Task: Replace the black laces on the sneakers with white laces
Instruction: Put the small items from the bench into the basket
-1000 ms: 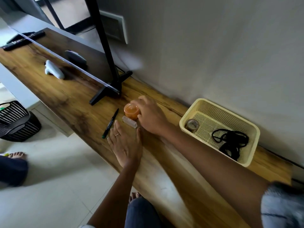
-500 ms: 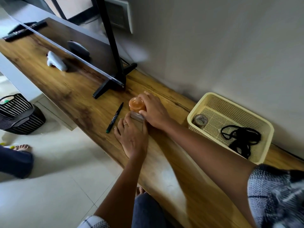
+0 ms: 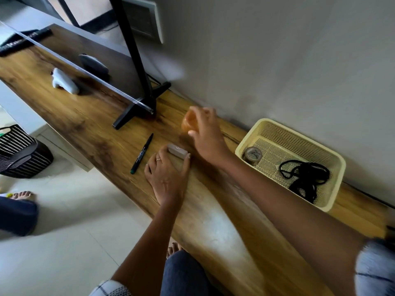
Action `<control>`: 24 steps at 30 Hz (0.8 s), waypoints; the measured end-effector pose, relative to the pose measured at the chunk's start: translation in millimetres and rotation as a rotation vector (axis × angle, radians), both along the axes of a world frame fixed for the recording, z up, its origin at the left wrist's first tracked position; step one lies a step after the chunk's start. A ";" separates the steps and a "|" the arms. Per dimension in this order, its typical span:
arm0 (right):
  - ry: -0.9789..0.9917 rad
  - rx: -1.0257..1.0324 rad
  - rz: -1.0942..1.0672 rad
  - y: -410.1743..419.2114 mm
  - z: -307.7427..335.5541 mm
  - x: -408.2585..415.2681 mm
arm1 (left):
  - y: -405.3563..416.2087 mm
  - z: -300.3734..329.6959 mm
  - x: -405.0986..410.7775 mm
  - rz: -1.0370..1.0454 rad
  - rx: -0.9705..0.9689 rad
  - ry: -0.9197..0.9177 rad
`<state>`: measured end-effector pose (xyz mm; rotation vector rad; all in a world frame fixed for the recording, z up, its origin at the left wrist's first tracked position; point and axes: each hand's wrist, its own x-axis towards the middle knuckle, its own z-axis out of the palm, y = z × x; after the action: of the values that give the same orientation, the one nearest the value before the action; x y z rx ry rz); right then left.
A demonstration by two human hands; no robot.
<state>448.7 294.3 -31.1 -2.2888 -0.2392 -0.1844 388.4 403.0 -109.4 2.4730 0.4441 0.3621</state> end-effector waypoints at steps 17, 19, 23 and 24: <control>0.162 -0.092 -0.399 -148.1 -19.5 -30.7 | -19.0 10.1 -28.2 -0.188 -0.106 -0.048; 0.198 -0.144 -0.368 -149.6 -19.2 -29.9 | -27.3 12.3 -35.1 -0.150 -0.144 -0.031; 0.189 -0.187 -0.411 -150.1 -6.7 -35.9 | -46.0 17.6 -43.9 -0.144 -0.222 -0.044; 0.143 -0.172 -0.425 -146.9 -0.3 -40.1 | -50.8 18.3 -44.5 -0.160 -0.227 -0.064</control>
<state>408.6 147.4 -31.4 -2.4870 0.3204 -0.2212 343.9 352.2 -91.1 2.2510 0.2435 0.3060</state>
